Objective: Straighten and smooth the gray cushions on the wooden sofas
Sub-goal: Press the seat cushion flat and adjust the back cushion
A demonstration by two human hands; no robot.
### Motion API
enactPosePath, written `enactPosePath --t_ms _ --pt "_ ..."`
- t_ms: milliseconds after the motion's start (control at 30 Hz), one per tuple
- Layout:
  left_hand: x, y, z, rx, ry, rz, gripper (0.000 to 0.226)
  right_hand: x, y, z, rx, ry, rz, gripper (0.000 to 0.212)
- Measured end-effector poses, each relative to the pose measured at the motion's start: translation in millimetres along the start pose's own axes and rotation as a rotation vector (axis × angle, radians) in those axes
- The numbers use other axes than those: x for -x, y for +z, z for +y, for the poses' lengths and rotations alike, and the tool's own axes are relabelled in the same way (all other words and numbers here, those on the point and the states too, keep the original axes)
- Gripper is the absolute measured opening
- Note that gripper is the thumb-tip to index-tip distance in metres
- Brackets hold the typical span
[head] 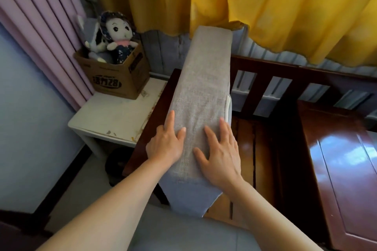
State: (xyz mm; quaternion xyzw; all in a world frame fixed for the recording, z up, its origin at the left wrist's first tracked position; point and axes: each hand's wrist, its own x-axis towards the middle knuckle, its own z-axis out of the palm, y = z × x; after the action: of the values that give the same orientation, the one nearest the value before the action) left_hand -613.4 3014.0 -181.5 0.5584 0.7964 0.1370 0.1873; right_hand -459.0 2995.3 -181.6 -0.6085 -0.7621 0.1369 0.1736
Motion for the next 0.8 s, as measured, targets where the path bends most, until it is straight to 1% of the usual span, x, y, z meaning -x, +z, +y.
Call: enactPosePath --t_ms 67,133,233,333,433,600,700,800 --pt "-11.2 -1.1 5.5 0.011 -0.009 -0.013 0.063 -27.2 -8.3 5.6 -0.183 0.187 -0.101 0.077" --pt "-23.6 1.3 8.7 0.030 -0.017 -0.018 0.065 -50.1 -10.0 12.9 -0.369 0.322 -0.129 0.088" --pt "-47.0 1.4 10.5 0.084 -0.026 -0.035 0.071 -70.7 -8.7 16.6 -0.485 0.386 -0.122 0.100" --pt "-66.6 -0.5 14.6 0.121 -0.025 -0.060 0.081 -78.6 -5.9 16.0 -0.514 0.406 -0.088 0.103" --pt "-68.5 -0.2 18.8 0.092 -0.017 -0.051 0.087 -71.1 -2.2 14.0 -0.501 0.408 -0.052 0.104" --pt "-44.0 0.1 14.4 0.082 0.013 -0.006 0.090 -45.9 2.9 7.4 -0.481 0.446 0.033 0.110" --pt "-33.2 -0.7 5.1 0.107 0.032 0.008 0.089 -31.0 10.2 -0.2 -0.471 0.521 0.067 0.115" --pt "-15.6 -2.3 -3.1 0.118 0.068 0.006 0.087 -10.1 15.2 -8.5 -0.459 0.579 0.121 0.109"
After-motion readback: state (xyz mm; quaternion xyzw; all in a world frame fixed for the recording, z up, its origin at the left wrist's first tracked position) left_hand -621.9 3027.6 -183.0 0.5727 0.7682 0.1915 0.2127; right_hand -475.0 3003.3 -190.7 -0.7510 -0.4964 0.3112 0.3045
